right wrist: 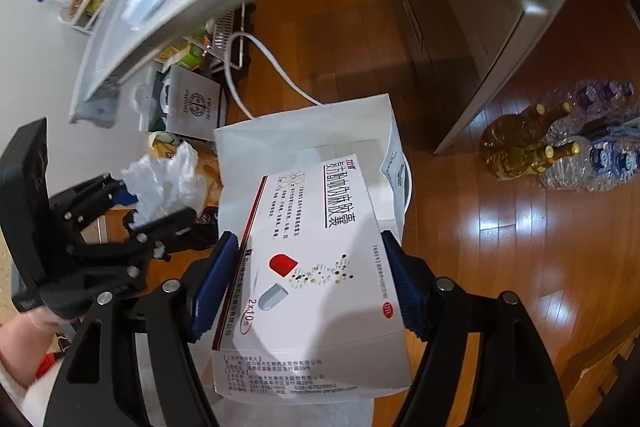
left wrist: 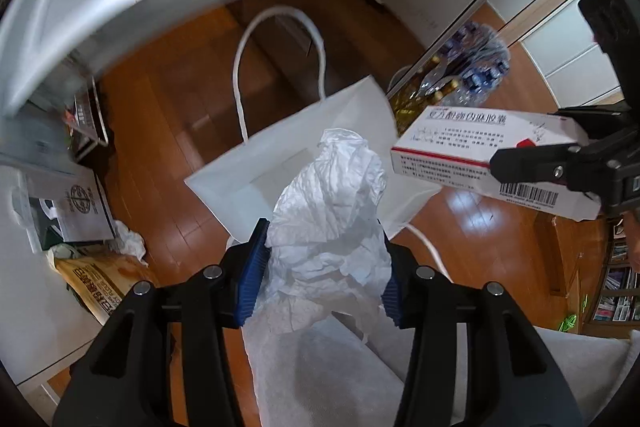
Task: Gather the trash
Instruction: 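Drop the tissue into the white paper bag while the right tool drops the medicine box in, then raise both open tools back toward the counter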
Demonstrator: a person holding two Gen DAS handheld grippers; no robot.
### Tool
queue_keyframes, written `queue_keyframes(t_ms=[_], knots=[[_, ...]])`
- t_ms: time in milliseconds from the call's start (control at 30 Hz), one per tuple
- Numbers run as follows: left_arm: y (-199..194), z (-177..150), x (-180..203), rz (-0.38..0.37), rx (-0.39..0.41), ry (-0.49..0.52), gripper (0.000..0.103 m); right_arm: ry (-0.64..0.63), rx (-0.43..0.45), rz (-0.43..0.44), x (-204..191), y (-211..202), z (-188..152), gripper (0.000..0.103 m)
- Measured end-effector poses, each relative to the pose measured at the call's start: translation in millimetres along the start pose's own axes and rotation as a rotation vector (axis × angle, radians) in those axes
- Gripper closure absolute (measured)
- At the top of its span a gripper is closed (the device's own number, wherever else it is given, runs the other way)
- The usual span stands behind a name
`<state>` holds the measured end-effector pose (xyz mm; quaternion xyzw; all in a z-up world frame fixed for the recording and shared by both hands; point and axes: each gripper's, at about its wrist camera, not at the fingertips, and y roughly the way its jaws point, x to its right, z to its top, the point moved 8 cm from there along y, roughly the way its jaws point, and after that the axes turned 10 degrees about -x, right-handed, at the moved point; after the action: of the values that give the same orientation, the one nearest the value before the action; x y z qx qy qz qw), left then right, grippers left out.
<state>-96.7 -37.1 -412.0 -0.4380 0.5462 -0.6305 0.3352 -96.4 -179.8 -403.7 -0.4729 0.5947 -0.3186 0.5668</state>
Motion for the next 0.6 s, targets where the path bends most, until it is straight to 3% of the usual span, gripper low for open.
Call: queue_keyframes(t_ms=[267, 433, 600], knots=[[22, 6, -10, 0.009, -0.053, -0.033, 0.053, 0.030, -0.029, 0.011, -4, 26, 20, 0.032], [18, 10, -10, 0.002, -0.047, -0.025, 0.031, 0.049, -0.041, 0.008, -4, 29, 22, 0.022], [13, 13, -11, 0.028, -0.036, -0.019, 0.028, 0.053, -0.018, -0.004, -1, 19, 20, 0.021]])
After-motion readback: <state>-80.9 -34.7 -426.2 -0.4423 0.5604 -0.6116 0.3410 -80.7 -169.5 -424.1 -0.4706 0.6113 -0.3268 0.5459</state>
